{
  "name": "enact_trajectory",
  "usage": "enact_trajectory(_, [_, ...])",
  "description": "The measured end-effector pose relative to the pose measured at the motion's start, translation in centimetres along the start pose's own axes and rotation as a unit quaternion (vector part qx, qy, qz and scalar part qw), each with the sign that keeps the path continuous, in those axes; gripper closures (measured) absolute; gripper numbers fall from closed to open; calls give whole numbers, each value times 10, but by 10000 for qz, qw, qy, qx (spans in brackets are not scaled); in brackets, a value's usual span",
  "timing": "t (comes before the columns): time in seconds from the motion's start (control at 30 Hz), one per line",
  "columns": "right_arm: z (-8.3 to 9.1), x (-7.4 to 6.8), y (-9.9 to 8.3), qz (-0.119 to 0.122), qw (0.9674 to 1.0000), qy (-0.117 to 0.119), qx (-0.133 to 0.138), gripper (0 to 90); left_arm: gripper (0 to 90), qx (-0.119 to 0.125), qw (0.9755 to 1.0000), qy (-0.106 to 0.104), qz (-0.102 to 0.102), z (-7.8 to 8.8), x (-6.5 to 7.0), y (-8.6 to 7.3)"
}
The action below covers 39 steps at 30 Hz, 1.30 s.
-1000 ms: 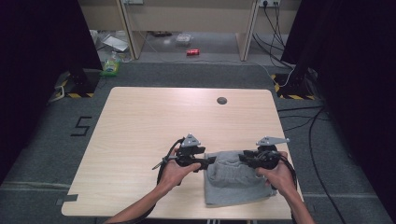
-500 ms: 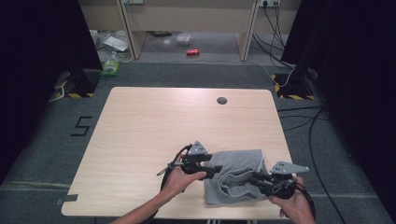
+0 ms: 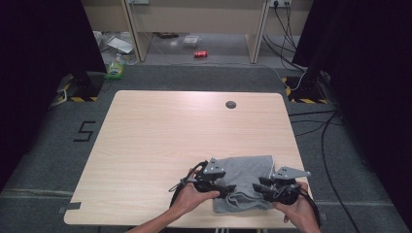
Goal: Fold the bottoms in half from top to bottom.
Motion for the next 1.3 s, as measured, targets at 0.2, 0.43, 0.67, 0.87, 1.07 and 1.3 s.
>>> enact_trajectory(0.2, [-2, 0, -24, -49, 9995, -43, -320, 613, 345, -111, 9996, 64, -257, -5, 15, -15])
enact_trajectory(0.43, [-7, 0, -33, -30, 9989, -172, -436, 607, 346, -82, 9987, 211, -448, -10, 22, -23])
enact_trajectory(0.67, [-1, 2, -22, -104, 9996, -215, -169, 493, 310, 132, 9996, 196, -179, 4, 11, -10])
enact_trajectory(0.87, [-1, 13, -8, -176, 9991, -380, 12, 441, 283, 188, 9989, 424, 45, 14, -16, -2])
enact_trajectory(1.07, [-4, 15, -2, -152, 9986, -505, 47, 415, 263, 97, 9965, 717, 421, 11, -53, -5])
enact_trajectory(1.3, [-3, 20, -5, -261, 9974, -665, 119, 365, 246, 34, 9945, 812, 666, 4, -74, -5])
Point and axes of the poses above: each handheld gripper's, and its own axes: z roughly backward along the jaws, y roughly out of its top, x roughly to its right, the point moved 7 cm from there along -z, roughly forward along the jaws, and after that the axes turned 7 degrees about -x, right-handed, at the moved point
